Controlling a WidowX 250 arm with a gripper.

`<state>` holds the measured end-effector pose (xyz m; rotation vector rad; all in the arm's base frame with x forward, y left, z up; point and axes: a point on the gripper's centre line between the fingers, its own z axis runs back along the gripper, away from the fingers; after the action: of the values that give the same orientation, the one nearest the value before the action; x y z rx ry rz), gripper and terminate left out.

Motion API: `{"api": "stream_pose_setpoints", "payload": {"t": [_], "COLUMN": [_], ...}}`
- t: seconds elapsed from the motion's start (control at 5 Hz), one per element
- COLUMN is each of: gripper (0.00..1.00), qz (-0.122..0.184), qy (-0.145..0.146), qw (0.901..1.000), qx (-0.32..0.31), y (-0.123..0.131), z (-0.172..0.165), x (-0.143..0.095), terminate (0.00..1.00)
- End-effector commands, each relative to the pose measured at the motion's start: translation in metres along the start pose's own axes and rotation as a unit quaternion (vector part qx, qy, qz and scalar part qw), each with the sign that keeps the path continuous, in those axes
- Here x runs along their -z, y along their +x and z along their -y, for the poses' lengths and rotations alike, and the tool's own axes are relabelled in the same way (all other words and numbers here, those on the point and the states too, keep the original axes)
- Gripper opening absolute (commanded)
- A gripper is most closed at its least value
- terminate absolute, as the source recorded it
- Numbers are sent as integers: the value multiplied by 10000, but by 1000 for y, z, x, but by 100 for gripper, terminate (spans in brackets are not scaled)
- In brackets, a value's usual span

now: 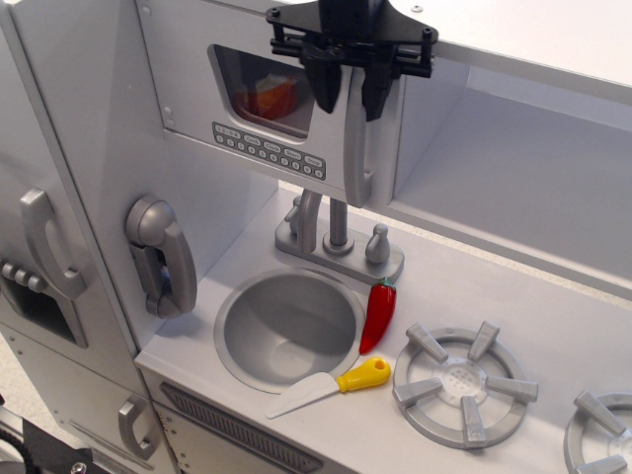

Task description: Open microwave

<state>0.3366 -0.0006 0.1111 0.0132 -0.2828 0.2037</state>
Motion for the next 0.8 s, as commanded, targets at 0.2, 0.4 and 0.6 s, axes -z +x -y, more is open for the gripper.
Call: {"api": "stream_pose_setpoints", "payload": {"t": [0.2, 0.4, 0.6], "gripper": [0, 0, 100], "qz": [476, 531, 235], "qy": [-144, -62, 217], "qw": [9981, 9963, 9957], "qx": [351, 671, 866], "y": [-22, -49, -69], "z": [-9, -17, -27], "x": [-16, -29, -46], "terminate": [0, 0, 0]}}
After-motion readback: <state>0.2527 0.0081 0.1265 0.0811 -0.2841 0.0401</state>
